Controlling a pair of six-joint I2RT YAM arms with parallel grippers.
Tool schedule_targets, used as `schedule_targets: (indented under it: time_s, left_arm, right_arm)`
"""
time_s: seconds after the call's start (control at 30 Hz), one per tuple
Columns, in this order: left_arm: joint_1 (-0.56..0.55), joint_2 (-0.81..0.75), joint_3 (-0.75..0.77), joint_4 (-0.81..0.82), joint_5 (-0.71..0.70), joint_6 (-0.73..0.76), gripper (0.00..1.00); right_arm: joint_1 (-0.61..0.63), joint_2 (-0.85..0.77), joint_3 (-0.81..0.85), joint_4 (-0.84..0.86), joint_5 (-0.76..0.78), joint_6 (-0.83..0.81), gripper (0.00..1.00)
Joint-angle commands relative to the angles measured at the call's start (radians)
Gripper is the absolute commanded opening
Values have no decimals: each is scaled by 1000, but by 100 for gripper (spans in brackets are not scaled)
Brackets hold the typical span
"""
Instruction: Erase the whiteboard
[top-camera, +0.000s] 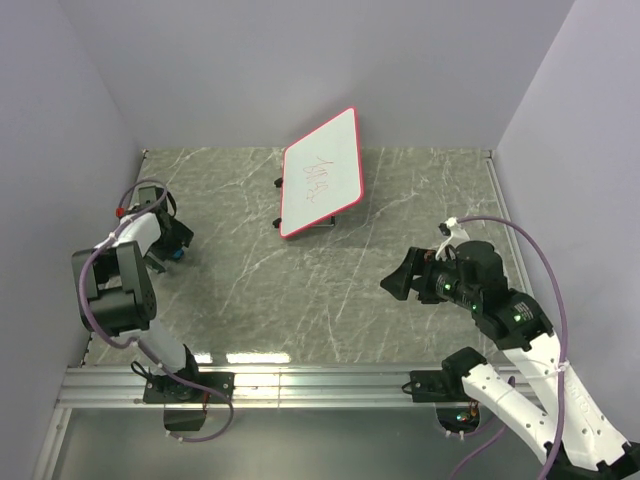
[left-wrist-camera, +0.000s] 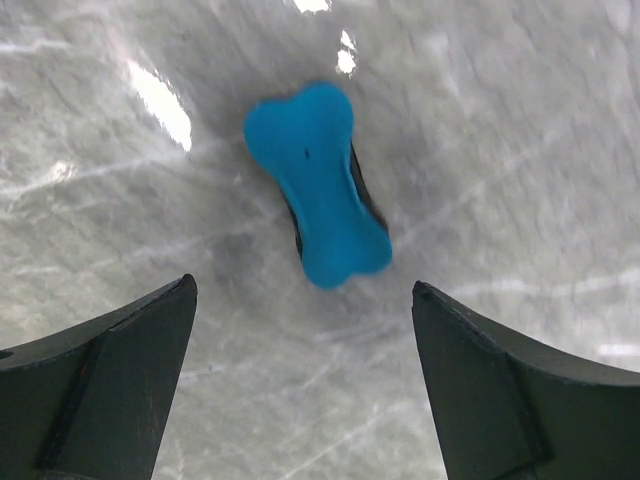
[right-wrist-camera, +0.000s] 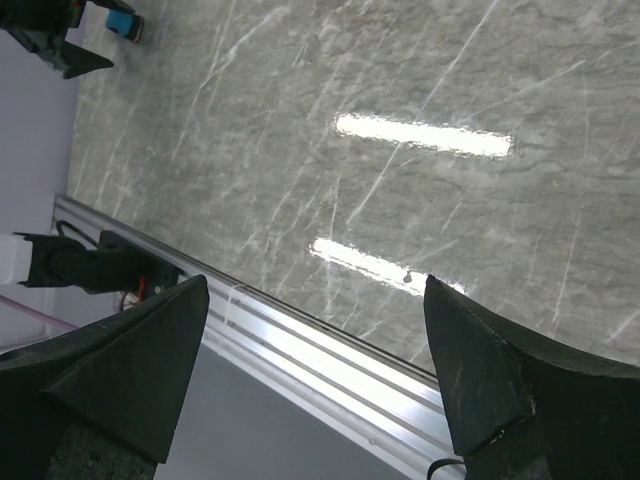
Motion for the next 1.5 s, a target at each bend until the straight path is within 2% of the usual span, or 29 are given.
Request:
schedule_targets:
  time_s: [0.0,0.2,0.5,0.6,0.63,0.7,0.73,0.93,1.07,1.23,1.47]
  left_arm:
    - [9,52,73,-6,-37,-54,93]
    - [9,133,140,-3,-28,-77,88]
    - [9,226,217,-25,-11,-82,56]
    - [11,236,208,-12,0,-79,39]
    - [11,244,205,-8,4,-77,25]
    - [11,255,200,-3,18,-76,13]
    - [9,264,200,-2,21,-76,0]
    - [-26,229,232,20,47,-50,0]
    - [-118,221,339,6,67,-45,1]
    - [-256,288,579,-41,105,-46,0]
    - [-431,425,890,-26,260,-14,0]
  right_arm:
    - [4,12,27,8,29,-30,95]
    - [5,63,40,8,37,-52,94]
    - [4,122,57,14,55,-81,94]
    - [4,133,60,17,65,-87,94]
    - [5,142,65,18,68,-90,94]
    - [4,159,74,27,72,-99,94]
    - [4,170,92,29,72,-101,94]
    - [-48,335,271,90,-26,-127,94]
    - [-79,490,428,124,-60,-131,94]
    - [-94,733,666,146,-98,-136,94]
    - [-142,1075,994,112,-143,-98,91]
